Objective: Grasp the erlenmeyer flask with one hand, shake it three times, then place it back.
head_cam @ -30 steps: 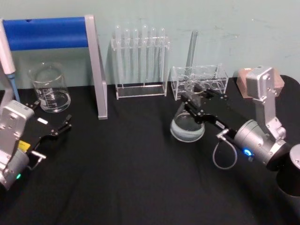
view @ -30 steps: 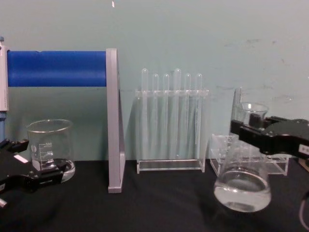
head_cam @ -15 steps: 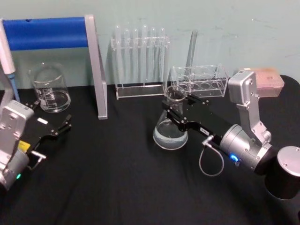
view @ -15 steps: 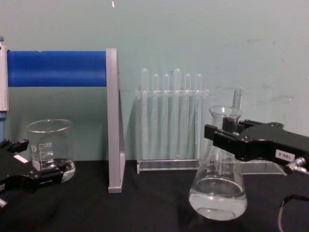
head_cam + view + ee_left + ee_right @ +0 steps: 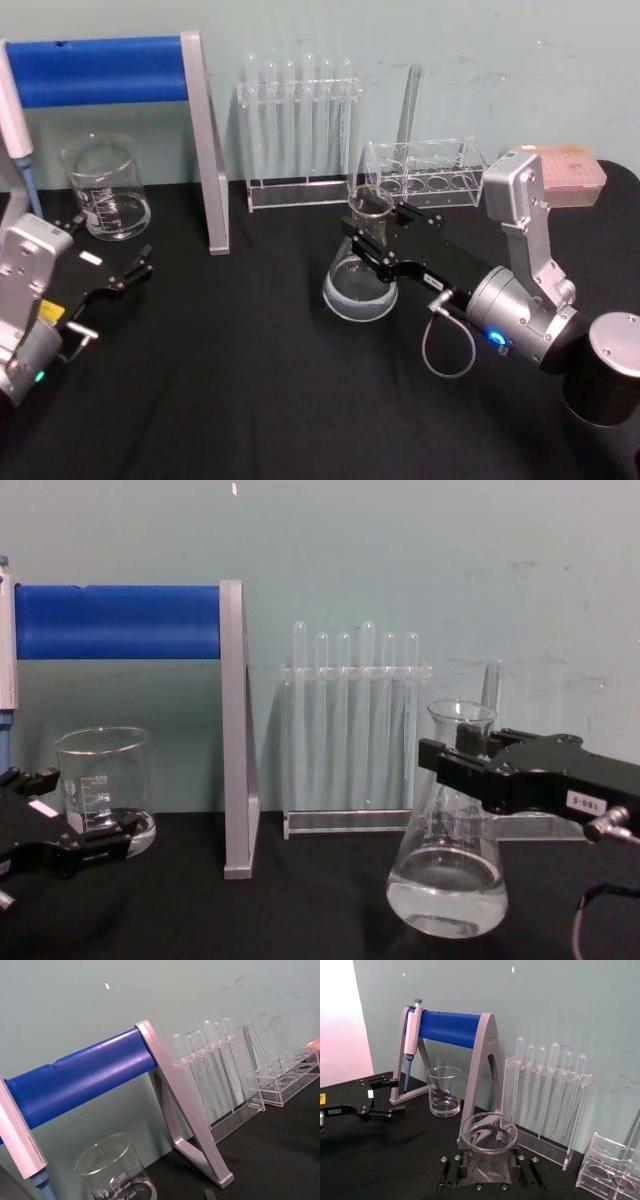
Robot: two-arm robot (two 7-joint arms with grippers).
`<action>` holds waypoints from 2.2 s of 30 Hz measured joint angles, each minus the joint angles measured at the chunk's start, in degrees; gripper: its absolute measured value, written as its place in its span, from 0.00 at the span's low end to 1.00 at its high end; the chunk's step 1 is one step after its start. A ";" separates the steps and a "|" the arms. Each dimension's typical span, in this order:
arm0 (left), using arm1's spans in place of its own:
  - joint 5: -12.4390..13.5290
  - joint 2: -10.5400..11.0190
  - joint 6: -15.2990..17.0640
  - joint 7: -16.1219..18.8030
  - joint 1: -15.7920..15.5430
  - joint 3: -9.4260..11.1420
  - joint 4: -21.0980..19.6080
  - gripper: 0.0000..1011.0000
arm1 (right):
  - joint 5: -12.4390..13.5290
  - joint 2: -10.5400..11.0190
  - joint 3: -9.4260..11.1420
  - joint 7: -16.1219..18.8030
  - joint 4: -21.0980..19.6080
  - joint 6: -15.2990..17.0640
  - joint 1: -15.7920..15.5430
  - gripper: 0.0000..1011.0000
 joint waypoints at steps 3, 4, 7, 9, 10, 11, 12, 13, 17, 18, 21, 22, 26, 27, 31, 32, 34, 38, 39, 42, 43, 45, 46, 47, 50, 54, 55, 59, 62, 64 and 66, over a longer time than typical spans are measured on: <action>0.00 0.00 0.00 0.00 0.00 0.00 0.00 0.99 | 0.05 0.01 -0.09 -0.10 0.09 -0.01 0.08 0.44; 0.00 0.00 0.00 0.00 0.00 0.00 0.00 0.99 | 0.05 0.00 -0.15 -0.14 0.23 -0.03 0.10 0.44; 0.00 0.00 0.00 0.00 0.00 0.00 0.00 0.99 | 0.03 -0.05 -0.32 -0.24 0.59 -0.03 0.17 0.44; 0.00 0.00 0.00 0.00 0.00 0.00 0.00 0.99 | 0.02 -0.08 -0.40 -0.25 0.85 -0.05 0.24 0.44; 0.00 0.00 0.00 0.00 0.00 0.00 0.00 0.99 | 0.00 -0.11 -0.45 -0.25 0.98 -0.08 0.27 0.44; 0.00 0.00 0.00 0.00 0.00 0.00 0.00 0.99 | -0.03 -0.15 -0.50 -0.25 1.12 -0.10 0.29 0.44; 0.00 0.00 0.00 0.00 0.00 0.00 0.00 0.99 | -0.05 -0.19 -0.56 -0.26 1.23 -0.14 0.31 0.44; 0.00 0.00 0.00 0.00 0.00 0.00 0.00 0.99 | -0.11 -0.24 -0.64 -0.27 1.44 -0.20 0.35 0.44; 0.00 0.00 0.00 0.00 0.00 0.00 0.00 0.99 | -0.24 -0.40 -0.85 -0.28 1.99 -0.38 0.40 0.44; 0.00 0.00 0.00 0.00 0.00 0.00 0.00 0.99 | -0.26 -0.44 -0.92 -0.25 2.20 -0.46 0.41 0.44; 0.00 0.00 0.00 0.00 0.00 0.00 0.00 0.99 | -0.36 -0.56 -1.11 -0.13 2.65 -0.71 0.41 0.44; 0.00 0.00 0.00 0.00 0.00 0.00 0.00 0.99 | -0.37 -0.59 -1.14 -0.10 2.76 -0.78 0.40 0.44; 0.00 0.00 0.00 0.00 0.00 0.00 0.00 0.99 | -0.36 -0.83 -1.32 0.09 3.34 -1.18 0.29 0.44; 0.00 0.00 0.00 0.00 0.00 0.00 0.00 0.99 | -0.36 -0.83 -1.32 0.09 3.34 -1.18 0.29 0.44; 0.00 0.00 0.00 0.00 0.00 0.00 0.00 0.99 | -0.35 -1.06 -1.43 0.17 3.79 -1.44 0.21 0.44; 0.00 0.00 0.00 0.00 0.00 0.00 0.00 0.99 | -0.33 -1.13 -1.46 0.19 3.89 -1.51 0.16 0.44; 0.00 0.00 0.00 0.00 0.00 0.00 0.00 0.99 | -0.29 -1.24 -1.50 0.24 4.06 -1.58 0.10 0.44; 0.00 0.00 0.00 0.00 0.00 0.00 0.00 0.99 | -0.22 -1.29 -1.55 0.31 4.21 -1.62 0.01 0.44; 0.00 0.00 0.00 0.00 0.00 0.00 0.00 0.99 | -0.22 -1.30 -1.57 0.32 4.24 -1.62 -0.01 0.44; 0.00 0.00 0.00 0.00 0.00 0.00 0.00 0.99 | -0.20 -1.34 -1.66 0.36 4.35 -1.62 -0.13 0.44; 0.00 0.00 0.00 0.00 0.00 0.00 0.00 0.99 | -0.19 -1.33 -1.68 0.39 4.38 -1.62 -0.14 0.44; 0.00 0.00 0.00 0.00 0.00 0.00 0.00 0.99 | -0.18 -1.36 -1.75 0.44 4.48 -1.58 -0.17 0.44; 0.00 0.00 0.00 0.00 0.00 0.00 0.00 0.99 | -0.17 -1.37 -1.79 0.43 4.48 -1.51 -0.24 0.44; 0.00 0.00 0.00 0.00 0.00 0.00 0.00 0.99 | -0.18 -1.38 -1.80 0.43 4.49 -1.49 -0.27 0.44; 0.00 0.00 0.00 0.00 0.00 0.00 0.00 0.99 | -0.16 -1.42 -1.85 0.42 4.56 -1.36 -0.33 0.44; 0.00 0.00 0.00 0.00 0.00 0.00 0.00 0.99 | -0.16 -1.43 -1.94 0.42 4.75 -1.23 -0.34 0.44; 0.00 0.00 0.00 0.00 0.00 0.00 0.00 0.99 | -0.16 -1.43 -1.96 0.42 4.79 -1.21 -0.34 0.44; 0.00 0.00 0.00 0.00 0.00 0.00 0.00 0.99 | -0.23 -1.42 -2.13 0.41 4.87 -1.04 -0.40 0.44; 0.00 0.00 0.00 0.00 0.00 0.00 0.00 0.99 | -0.29 -1.36 -2.21 0.43 4.91 -0.94 -0.43 0.44; 0.00 0.00 0.00 0.00 0.00 0.00 0.00 0.99 | -0.33 -1.33 -2.24 0.44 4.91 -0.88 -0.47 0.44; 0.00 0.00 0.00 0.00 0.00 0.00 0.00 0.99 | -0.36 -1.32 -2.26 0.45 4.91 -0.85 -0.49 0.44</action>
